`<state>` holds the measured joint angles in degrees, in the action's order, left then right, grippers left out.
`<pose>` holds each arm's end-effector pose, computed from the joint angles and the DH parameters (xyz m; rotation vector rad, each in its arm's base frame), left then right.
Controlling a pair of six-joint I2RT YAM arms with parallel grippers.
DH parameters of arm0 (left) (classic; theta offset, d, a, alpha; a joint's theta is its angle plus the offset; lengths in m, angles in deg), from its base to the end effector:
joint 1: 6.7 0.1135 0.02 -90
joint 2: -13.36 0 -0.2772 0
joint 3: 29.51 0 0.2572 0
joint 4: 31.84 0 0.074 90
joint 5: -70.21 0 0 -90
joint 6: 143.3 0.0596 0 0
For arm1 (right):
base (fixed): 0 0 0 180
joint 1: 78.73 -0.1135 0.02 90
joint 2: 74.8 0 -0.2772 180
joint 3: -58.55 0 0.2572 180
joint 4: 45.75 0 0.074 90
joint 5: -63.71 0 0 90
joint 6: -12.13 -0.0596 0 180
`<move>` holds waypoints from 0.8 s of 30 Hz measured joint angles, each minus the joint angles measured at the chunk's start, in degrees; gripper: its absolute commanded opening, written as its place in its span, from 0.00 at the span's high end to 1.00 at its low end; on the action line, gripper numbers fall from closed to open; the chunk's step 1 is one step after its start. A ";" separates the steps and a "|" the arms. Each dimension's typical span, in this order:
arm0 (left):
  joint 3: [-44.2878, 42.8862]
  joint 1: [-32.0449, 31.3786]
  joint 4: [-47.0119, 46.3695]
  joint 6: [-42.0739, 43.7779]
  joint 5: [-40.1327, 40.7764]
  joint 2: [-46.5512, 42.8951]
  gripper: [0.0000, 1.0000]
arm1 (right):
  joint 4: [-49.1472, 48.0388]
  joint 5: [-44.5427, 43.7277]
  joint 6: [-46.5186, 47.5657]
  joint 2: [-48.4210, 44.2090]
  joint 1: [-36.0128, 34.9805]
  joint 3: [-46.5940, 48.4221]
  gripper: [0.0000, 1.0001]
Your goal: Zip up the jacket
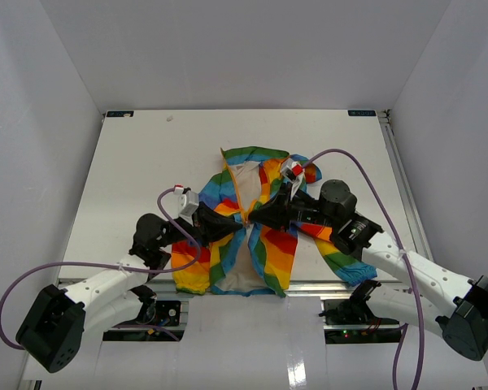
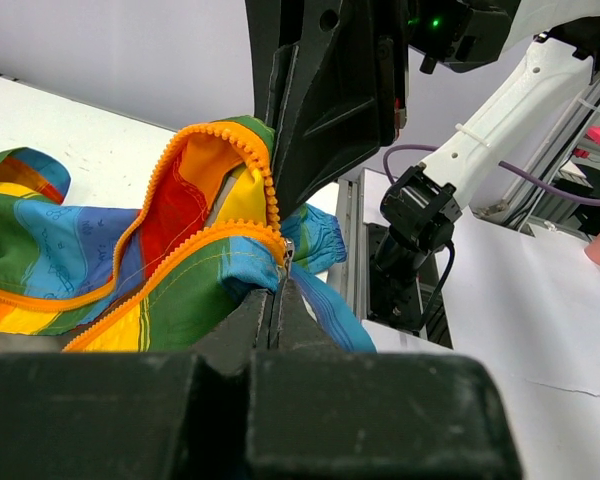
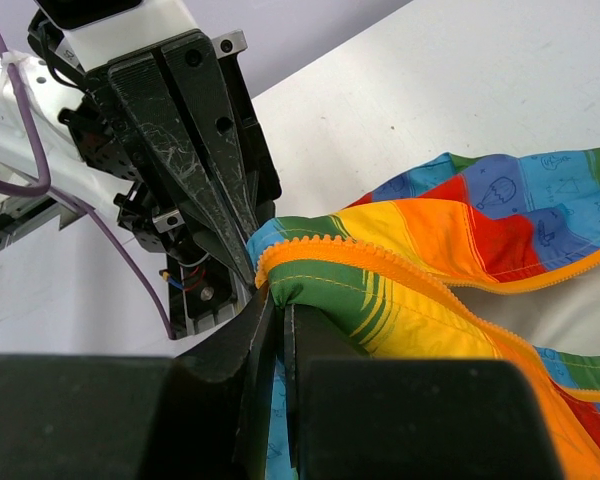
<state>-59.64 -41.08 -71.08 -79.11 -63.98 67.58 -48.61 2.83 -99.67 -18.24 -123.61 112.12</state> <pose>0.1461 -0.1503 0.2639 0.8143 1.2916 -1.3576 0.1568 0.1971 0.3311 -0.7611 1.5558 1.2832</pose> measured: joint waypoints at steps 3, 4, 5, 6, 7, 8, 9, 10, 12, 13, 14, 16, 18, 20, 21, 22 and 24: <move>-0.04 -0.18 0.07 0.28 0.02 0.45 1.00 | 0.32 0.35 -0.01 0.22 0.46 0.03 0.92; -0.11 -0.28 0.08 0.37 0.03 0.58 1.00 | 0.44 0.65 -0.02 0.25 0.63 0.09 0.92; -0.27 -0.35 0.14 0.45 0.04 0.71 1.00 | 0.61 0.93 -0.02 0.31 0.85 0.24 0.92; -0.44 -0.43 0.21 0.56 0.05 0.84 1.00 | 0.82 1.22 -0.03 0.39 1.07 0.45 0.92; -0.69 -0.51 0.33 0.72 0.07 0.97 1.00 | 1.10 1.54 -0.08 0.55 1.33 0.77 0.92; -0.92 -0.59 0.43 0.88 0.10 1.09 1.00 | 1.36 1.86 -0.12 0.71 1.58 1.10 0.92; -1.15 -0.65 0.49 1.05 0.14 1.22 1.00 | 1.52 2.20 -0.17 0.88 1.86 1.45 0.92; -1.39 -0.70 0.59 1.24 0.23 1.33 1.00 | 1.67 2.52 -0.21 1.05 2.13 1.78 0.92; -1.87 -0.78 1.15 1.71 0.56 1.44 1.00 | 2.10 3.10 -0.24 1.40 2.57 2.47 0.92; -2.05 -0.86 1.41 1.89 0.75 1.45 1.00 | 2.42 3.27 -0.24 1.57 2.78 2.80 0.92; -2.19 -0.94 1.60 2.07 0.96 1.47 1.00 | 2.71 3.51 -0.25 1.71 2.96 3.09 0.92; -2.30 -1.11 1.73 2.36 1.30 1.52 1.00 | 2.96 3.96 -0.33 1.92 3.29 3.38 0.92; -2.41 -1.31 1.98 2.62 1.57 1.67 1.00 | 3.05 4.25 -0.46 2.01 3.54 3.43 0.92; -2.67 -1.50 2.53 2.91 1.81 1.85 1.00 | 3.15 4.36 -0.52 2.05 3.75 3.43 0.92; -2.83 -1.58 2.88 3.09 1.94 1.92 1.00 | 3.20 4.45 -0.57 2.05 3.88 3.43 0.92; -2.98 -1.68 3.17 3.30 2.08 1.98 1.00 | 3.23 4.51 -0.64 2.05 4.01 3.43 0.92; -3.31 -1.94 3.65 3.78 2.40 2.15 1.00 | 3.24 4.58 -0.75 2.05 4.27 3.45 0.92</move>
<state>-62.96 -43.02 -67.43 -75.34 -61.58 69.73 -45.37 7.40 -100.42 -16.19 -119.34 115.56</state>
